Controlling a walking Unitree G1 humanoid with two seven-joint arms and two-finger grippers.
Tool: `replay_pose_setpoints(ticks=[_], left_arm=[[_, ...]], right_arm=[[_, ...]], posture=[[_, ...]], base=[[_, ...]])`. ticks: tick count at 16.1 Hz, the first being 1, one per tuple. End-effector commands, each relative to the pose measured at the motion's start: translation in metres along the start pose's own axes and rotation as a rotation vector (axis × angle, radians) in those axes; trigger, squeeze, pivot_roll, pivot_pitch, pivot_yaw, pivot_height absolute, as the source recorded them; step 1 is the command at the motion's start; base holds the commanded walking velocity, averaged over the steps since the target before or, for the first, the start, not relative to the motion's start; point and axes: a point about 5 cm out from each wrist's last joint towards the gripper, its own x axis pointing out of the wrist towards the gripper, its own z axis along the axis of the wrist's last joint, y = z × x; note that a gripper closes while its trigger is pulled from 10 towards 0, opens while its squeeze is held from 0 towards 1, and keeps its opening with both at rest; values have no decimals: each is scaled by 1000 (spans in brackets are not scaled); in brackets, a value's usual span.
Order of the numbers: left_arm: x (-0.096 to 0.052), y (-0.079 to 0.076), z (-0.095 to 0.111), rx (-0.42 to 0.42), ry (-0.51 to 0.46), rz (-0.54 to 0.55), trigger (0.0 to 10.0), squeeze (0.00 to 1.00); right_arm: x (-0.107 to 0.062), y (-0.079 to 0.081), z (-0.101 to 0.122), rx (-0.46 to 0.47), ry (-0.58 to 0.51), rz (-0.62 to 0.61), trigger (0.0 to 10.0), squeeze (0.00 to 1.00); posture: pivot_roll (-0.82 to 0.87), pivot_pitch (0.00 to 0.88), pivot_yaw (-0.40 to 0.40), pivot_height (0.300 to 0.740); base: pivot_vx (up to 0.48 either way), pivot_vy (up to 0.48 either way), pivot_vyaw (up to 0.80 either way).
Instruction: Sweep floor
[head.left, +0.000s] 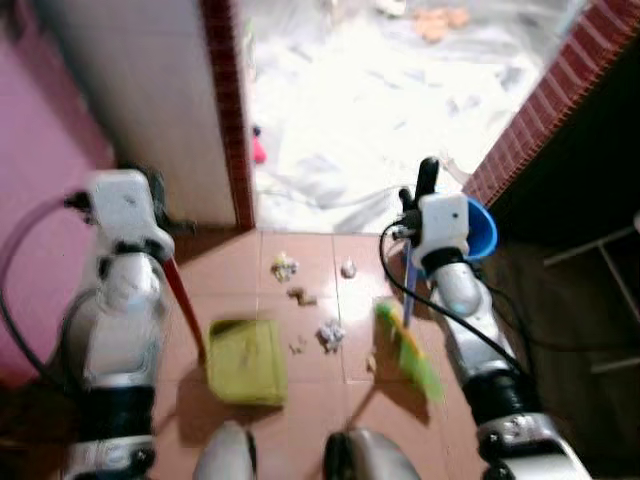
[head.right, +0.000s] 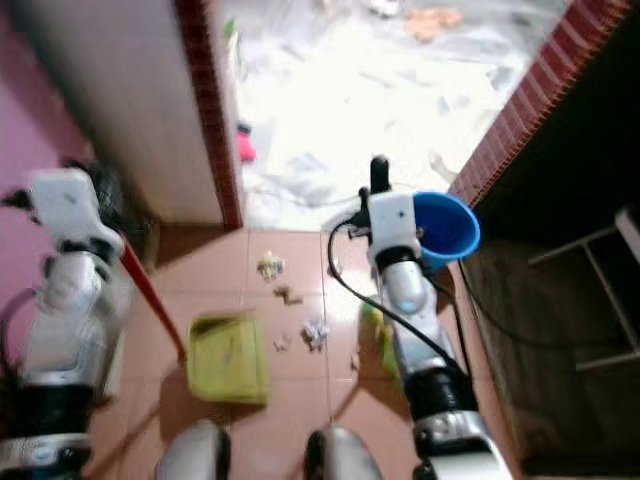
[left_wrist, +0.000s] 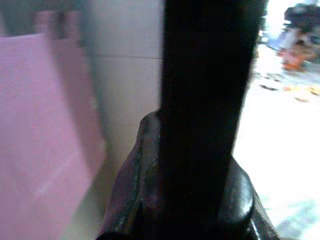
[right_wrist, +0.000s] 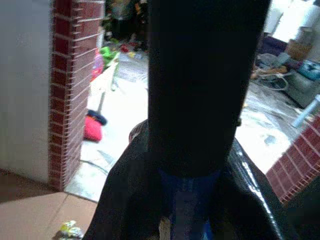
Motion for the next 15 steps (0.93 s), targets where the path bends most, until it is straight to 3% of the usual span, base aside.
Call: replay_pose_setpoints(ticks=[1, 4, 7, 15], left_arm=[[3, -6, 3, 37, -29, 3, 10000, 0], [7, -8, -2, 67, -32, 32, 10000, 0], [10, -16, -4, 108, -60, -5, 10000, 0], [30, -35, 5, 108, -133, -30, 10000, 0]], right_arm=[[2, -2, 8, 5, -43, -7, 10000, 0], [1, 0, 7, 8, -38, -10, 10000, 0], [-3, 0, 5, 15, -30, -18, 10000, 0], [-1, -8, -1, 89, 6, -106, 10000, 0]], posture=[[36, 162, -63, 740], [35, 171, -62, 740], [25, 194, -58, 740], [26, 192, -13, 740]], base=[[0, 0, 0], [0, 0, 0], [0, 0, 0], [0, 0, 0]])
